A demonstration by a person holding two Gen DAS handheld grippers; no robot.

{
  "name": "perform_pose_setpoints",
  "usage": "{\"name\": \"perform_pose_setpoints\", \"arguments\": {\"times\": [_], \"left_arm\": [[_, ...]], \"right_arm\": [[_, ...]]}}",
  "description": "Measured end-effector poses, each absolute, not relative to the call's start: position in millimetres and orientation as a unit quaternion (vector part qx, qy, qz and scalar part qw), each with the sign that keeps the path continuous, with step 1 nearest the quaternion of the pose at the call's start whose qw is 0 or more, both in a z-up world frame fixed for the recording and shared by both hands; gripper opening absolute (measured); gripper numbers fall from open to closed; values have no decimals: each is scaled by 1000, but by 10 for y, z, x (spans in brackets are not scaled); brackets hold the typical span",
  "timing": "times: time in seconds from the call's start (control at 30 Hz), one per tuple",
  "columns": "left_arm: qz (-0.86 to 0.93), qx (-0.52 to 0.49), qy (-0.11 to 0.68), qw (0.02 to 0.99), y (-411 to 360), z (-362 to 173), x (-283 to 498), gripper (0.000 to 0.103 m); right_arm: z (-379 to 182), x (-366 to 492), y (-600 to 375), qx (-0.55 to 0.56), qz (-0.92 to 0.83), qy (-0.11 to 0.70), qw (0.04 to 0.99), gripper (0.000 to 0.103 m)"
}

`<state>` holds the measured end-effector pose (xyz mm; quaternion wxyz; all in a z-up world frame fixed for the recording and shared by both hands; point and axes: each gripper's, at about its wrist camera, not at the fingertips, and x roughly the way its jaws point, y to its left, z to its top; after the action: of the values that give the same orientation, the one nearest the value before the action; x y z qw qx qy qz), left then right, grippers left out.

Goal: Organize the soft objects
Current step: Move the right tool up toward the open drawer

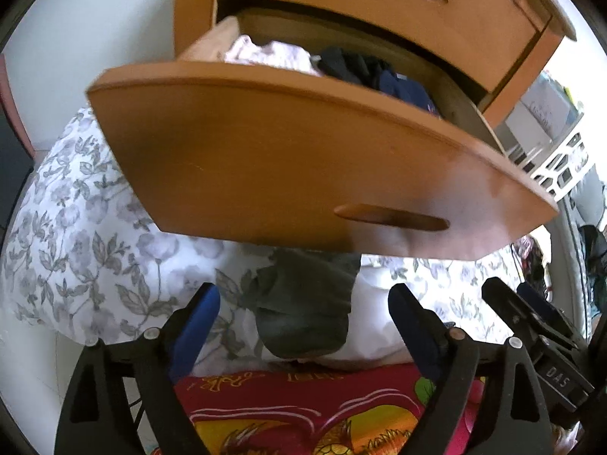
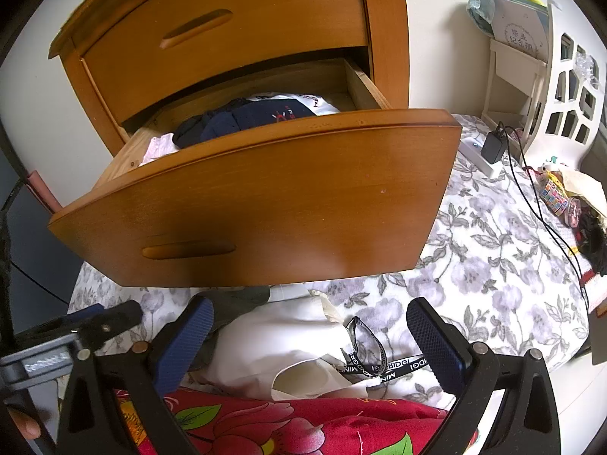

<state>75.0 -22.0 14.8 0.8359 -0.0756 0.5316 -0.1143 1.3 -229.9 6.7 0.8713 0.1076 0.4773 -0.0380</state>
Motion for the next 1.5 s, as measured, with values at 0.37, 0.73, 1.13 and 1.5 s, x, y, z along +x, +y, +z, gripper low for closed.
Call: {"name": "perform_pose_setpoints", "arguments": {"times": [0.37, 0.73, 1.13, 1.5], "left_arm": [[-84, -70, 479, 871, -85, 316, 661, 101], [-89, -75, 430, 895, -8, 522, 579, 101], [-74, -48, 423, 902, -60, 486, 500, 101], [-50, -12, 434, 900, -87, 393, 475, 101]], "right_arm": [[66, 15, -2299, 107, -38, 478, 871, 103], [65, 18, -2297, 107, -38, 478, 871, 103], [66, 13, -2289, 100, -42, 478, 872, 103], [104, 17, -2262, 90, -36, 480, 872, 103]]}}
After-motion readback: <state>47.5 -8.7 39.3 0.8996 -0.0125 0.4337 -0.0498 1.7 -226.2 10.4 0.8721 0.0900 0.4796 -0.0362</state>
